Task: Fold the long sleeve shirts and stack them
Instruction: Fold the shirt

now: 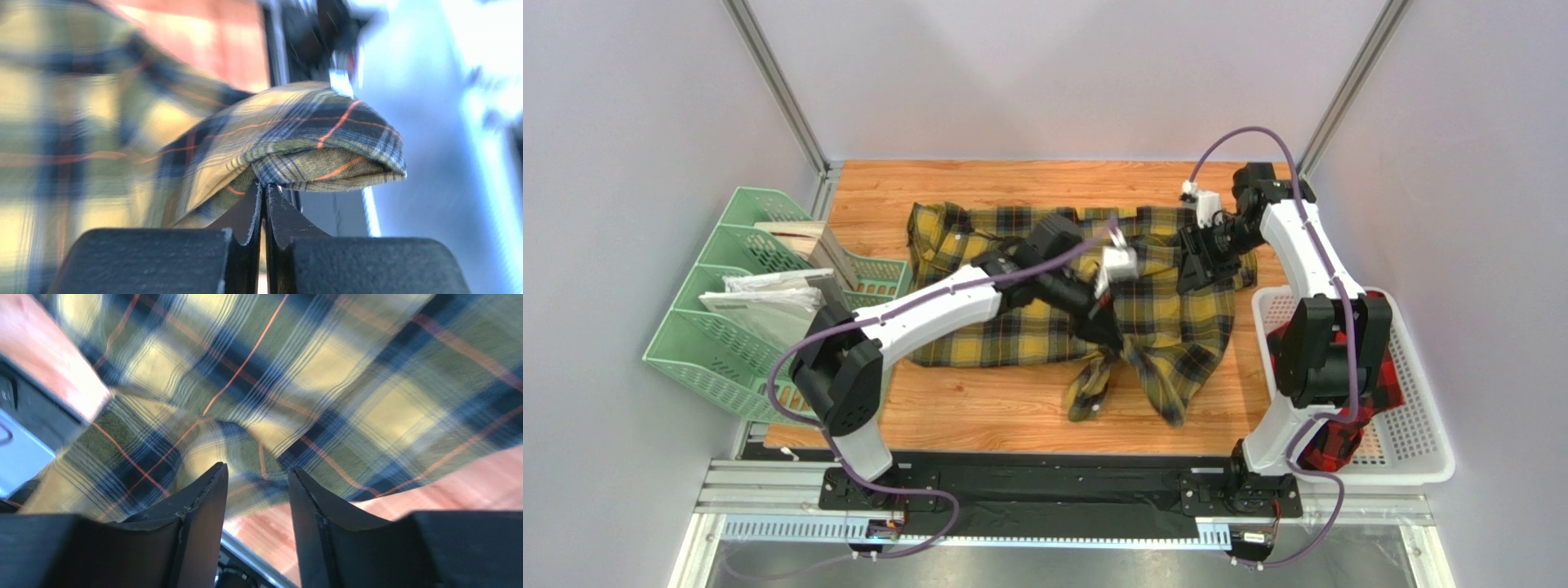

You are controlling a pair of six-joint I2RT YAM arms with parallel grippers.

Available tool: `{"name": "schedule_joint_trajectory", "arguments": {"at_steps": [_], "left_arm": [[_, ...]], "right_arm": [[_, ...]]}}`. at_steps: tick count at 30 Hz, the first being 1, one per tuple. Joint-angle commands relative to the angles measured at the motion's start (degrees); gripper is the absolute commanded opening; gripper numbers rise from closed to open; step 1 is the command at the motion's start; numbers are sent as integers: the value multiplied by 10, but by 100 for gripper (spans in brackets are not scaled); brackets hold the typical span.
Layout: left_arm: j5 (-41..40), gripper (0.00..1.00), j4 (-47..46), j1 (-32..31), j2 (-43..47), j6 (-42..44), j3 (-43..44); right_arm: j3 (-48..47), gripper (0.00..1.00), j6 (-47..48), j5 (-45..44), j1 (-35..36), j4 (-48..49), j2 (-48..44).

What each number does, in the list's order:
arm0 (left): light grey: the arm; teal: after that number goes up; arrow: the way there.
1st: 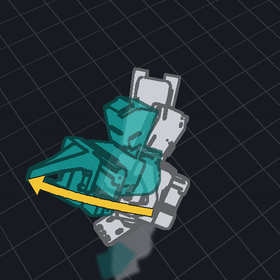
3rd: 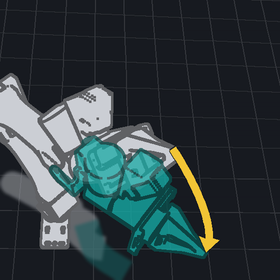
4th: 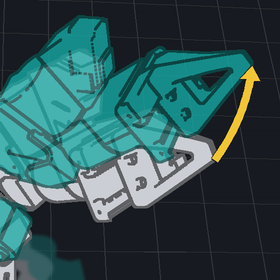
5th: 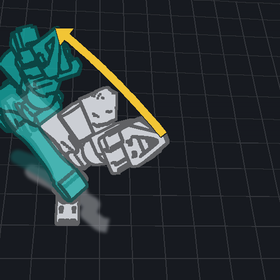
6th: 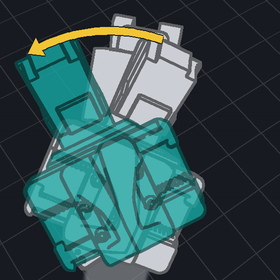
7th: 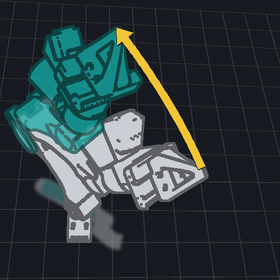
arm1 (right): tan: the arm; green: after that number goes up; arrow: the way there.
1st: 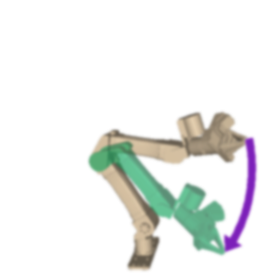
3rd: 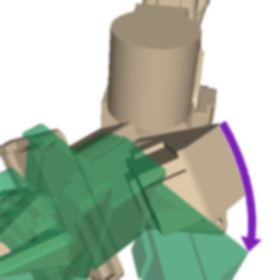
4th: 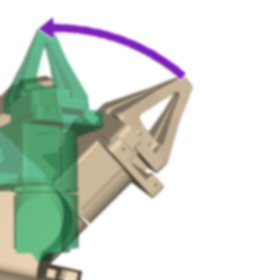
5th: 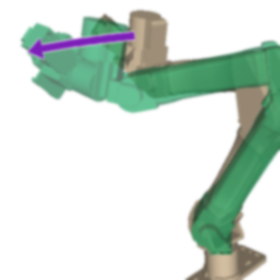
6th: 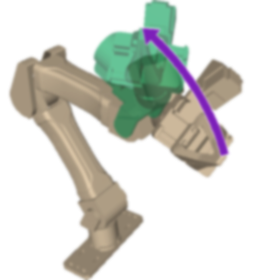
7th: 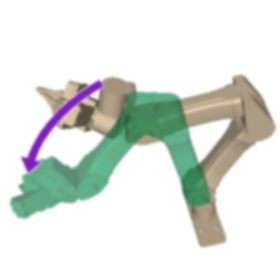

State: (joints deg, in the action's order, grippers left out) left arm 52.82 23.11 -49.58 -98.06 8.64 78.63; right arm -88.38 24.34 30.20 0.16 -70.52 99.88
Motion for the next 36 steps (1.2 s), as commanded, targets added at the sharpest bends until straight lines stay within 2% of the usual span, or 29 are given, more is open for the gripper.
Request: {"name": "schedule_joint_trajectory", "arguments": {"at_steps": [1,2,3,5,6,7,8,10,11,14,15,16,17,19,20,23,24,26,32,36], "left_arm": [[35,0,-278,119,-19,-370,-76],[23,0,-306,143,-26,-442,-88],[-4,0,-355,184,-33,-479,-102],[-33,0,-382,219,-50,-533,-138],[-42,5,-375,241,-56,-533,-144],[-47,10,-353,249,-68,-524,-139],[-51,21,-332,255,-72,-510,-136],[-44,25,-293,266,-69,-472,-130],[-42,29,-276,269,-64,-452,-126],[-25,37,-202,269,-32,-332,-97],[-24,39,-149,263,-27,-250,-68],[-32,40,-119,259,-21,-216,-50],[-39,46,-97,255,-24,-178,-34],[-54,50,-16,238,-51,-92,32],[-66,57,22,230,-65,-87,53],[-80,59,78,227,-134,-84,136],[-79,67,88,226,-161,-84,164],[-88,67,91,223,-173,-109,173],[-127,69,63,194,-146,-101,129],[-105,71,21,193,-88,-111,38]], "right_arm": [[-63,50,-25,-1,-16,6,24],[-78,52,-26,-4,-16,3,28],[-85,54,-29,-13,-16,2,31],[-102,55,-28,-22,-15,-7,44],[-107,56,-29,-32,-17,-8,47],[-114,56,-27,-38,-17,-10,53],[-126,56,-26,-44,-17,-15,57],[-140,57,-25,-57,-18,-22,59],[-153,57,-23,-58,-20,-29,61],[-162,57,-14,-68,-22,-44,60],[-164,56,-11,-70,-21,-49,61],[-165,55,-9,-72,-22,-53,61],[-165,54,-4,-75,-22,-59,60],[-162,48,3,-86,-23,-65,59],[-162,45,13,-90,-23,-71,59],[-164,43,54,-84,-22,-101,61],[-162,43,64,-82,-21,-107,61],[-146,43,83,-74,-20,-122,60],[-31,56,115,-93,-3,-92,25],[31,62,115,-126,18,-31,15]]}}
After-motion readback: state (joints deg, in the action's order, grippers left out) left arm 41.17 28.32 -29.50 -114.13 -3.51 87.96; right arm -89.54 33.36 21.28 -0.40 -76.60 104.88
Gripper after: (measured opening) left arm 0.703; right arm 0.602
